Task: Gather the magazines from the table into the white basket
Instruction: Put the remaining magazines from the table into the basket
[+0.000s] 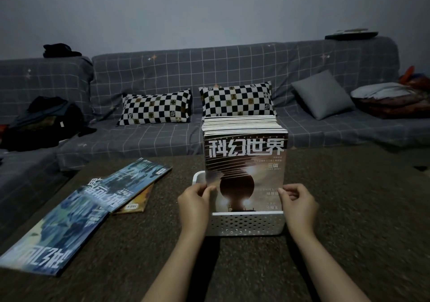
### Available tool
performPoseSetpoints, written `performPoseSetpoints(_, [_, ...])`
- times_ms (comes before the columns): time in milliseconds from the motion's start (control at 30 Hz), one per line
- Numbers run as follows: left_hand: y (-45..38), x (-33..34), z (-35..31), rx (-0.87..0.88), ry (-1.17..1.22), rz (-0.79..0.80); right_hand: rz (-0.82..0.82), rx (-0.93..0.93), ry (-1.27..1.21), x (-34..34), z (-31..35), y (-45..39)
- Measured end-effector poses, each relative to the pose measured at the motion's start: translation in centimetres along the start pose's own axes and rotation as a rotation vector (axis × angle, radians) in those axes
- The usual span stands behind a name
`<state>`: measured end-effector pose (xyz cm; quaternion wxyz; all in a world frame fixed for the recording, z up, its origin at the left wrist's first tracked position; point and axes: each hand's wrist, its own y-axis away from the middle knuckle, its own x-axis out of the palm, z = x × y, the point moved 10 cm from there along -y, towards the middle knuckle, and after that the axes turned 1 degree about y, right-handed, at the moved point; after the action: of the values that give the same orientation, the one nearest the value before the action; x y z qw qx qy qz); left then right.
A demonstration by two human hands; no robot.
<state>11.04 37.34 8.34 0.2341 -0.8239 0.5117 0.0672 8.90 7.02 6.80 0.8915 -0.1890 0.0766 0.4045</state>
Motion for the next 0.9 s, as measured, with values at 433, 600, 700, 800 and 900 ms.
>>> performPoseSetpoints(433, [1.9, -4.0, -1.0, 0.038, 0.033, -0.06, 0.22, -0.207, -0.071, 2.8, 5.0, 5.8])
performPoseSetpoints(600, [2.0, -9.8, 1.5, 0.007, -0.011, -0.133, 0.411, -0.327, -0.129, 8.7, 9.0, 10.9])
performPoseSetpoints(700, [1.6, -13.2, 3.9, -0.026, -0.067, -0.166, 0.489, -0.327, -0.182, 13.0, 10.3, 13.7])
performPoseSetpoints(800, [0.9, -16.1, 7.1, -0.051, -0.165, -0.185, 0.605, -0.314, -0.193, 18.1, 10.5, 16.9])
performPoseSetpoints(900, [0.2, -18.3, 11.3, -0.107, -0.305, -0.165, 0.727, -0.313, -0.111, 23.0, 9.8, 20.1])
